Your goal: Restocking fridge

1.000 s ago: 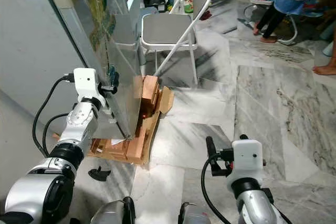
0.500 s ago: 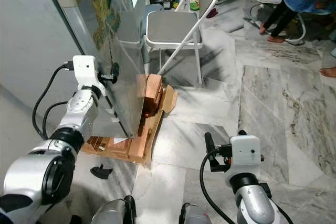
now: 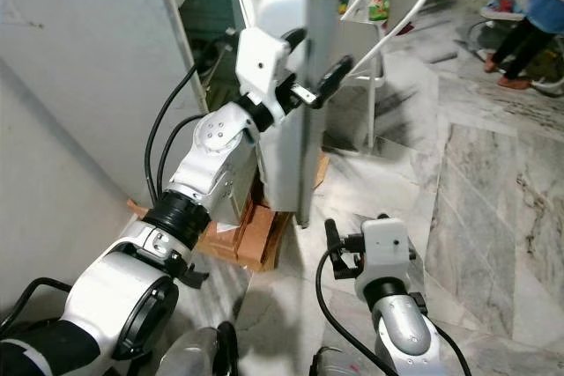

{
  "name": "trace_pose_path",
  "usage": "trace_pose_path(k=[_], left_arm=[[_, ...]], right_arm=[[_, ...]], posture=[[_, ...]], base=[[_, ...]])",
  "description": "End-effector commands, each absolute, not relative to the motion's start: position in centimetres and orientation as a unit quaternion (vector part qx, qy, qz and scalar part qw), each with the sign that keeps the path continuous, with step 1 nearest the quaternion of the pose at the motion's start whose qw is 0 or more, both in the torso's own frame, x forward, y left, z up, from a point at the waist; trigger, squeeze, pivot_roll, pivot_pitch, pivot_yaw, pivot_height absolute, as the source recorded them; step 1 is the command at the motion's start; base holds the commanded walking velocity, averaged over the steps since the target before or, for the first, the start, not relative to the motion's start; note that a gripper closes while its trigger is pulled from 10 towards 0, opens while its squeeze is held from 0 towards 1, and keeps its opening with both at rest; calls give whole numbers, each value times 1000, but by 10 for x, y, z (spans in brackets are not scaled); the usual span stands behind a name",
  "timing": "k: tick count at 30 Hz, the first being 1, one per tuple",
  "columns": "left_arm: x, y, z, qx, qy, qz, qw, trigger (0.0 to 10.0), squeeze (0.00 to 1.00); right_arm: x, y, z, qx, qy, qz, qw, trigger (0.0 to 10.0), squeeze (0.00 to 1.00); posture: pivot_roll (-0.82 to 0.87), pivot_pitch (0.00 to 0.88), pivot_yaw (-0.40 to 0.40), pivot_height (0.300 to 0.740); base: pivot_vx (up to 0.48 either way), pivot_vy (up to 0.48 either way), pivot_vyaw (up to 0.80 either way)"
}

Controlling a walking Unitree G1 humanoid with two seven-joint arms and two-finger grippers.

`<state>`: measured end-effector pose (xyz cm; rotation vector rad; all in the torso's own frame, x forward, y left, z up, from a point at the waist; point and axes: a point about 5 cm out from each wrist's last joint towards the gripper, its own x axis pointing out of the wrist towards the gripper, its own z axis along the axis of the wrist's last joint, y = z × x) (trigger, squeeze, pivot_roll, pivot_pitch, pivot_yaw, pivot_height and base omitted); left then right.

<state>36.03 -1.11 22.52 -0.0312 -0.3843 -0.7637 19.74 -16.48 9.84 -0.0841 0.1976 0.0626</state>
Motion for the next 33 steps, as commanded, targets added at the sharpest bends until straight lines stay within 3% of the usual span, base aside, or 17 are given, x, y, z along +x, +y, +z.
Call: trace_pose_path(k=[1,4,5,9,11,15,18,23,33], left_arm=[[349,-52,244,-65,-199,-389,897,10000,0],[367,-17,243,-53,-198,-331,921,10000,0],[375,7,237,-36,-191,-305,933,10000,0],[377,32,225,-13,-181,-280,943,10000,0],[374,69,192,-13,-145,-221,964,10000,0],[367,82,174,-13,-130,-193,972,10000,0],[345,94,155,-1,-122,-181,976,10000,0],[321,110,141,21,-101,-188,977,10000,0],[317,114,124,15,-73,-165,984,10000,0]], right_arm=[[197,-165,95,-41,102,24,994,10000,0],[199,-164,93,-39,99,22,994,10000,0],[204,-163,93,-36,90,20,995,10000,0],[209,-161,96,-29,76,20,997,10000,0],[222,-158,103,-23,48,17,998,10000,0],[227,-157,105,-22,38,15,999,10000,0],[238,-156,111,-17,21,7,1000,10000,0],[255,-152,125,-25,-12,16,999,10000,0],[257,-154,127,-18,-19,8,1000,10000,0]], posture=[[-93,58,58,740],[-87,48,61,740],[-78,35,64,740],[-72,28,65,740],[-40,1,71,740],[-24,0,73,740],[-15,0,78,740],[-13,0,83,740],[-30,0,58,740]], base=[[0,0,0],[0,0,0],[0,0,0],[0,0,0],[0,0,0],[0,-152,0],[0,-381,0],[0,-475,-800],[186,-389,-748]])
